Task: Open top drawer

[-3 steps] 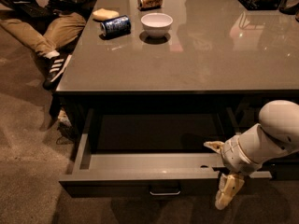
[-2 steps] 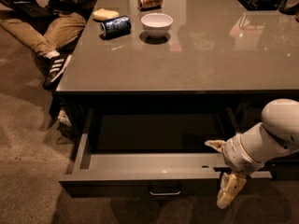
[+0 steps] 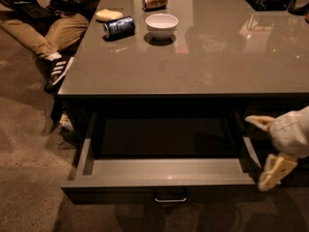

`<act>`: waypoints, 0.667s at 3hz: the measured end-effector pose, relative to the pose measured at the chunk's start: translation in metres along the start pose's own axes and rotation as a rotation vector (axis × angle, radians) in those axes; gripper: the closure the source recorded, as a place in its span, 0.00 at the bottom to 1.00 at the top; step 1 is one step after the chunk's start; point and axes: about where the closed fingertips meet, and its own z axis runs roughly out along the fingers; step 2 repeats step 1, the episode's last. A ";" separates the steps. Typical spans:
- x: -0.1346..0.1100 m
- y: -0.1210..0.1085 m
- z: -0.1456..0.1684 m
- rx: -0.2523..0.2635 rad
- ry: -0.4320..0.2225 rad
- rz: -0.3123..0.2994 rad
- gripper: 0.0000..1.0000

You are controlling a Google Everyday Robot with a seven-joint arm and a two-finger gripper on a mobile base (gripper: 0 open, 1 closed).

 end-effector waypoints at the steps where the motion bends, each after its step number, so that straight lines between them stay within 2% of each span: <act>1: -0.007 -0.020 -0.068 0.104 0.028 -0.063 0.00; 2: -0.007 -0.020 -0.068 0.104 0.028 -0.063 0.00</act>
Offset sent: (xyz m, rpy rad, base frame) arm 0.0000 0.0000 0.0000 0.0000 0.0000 0.0000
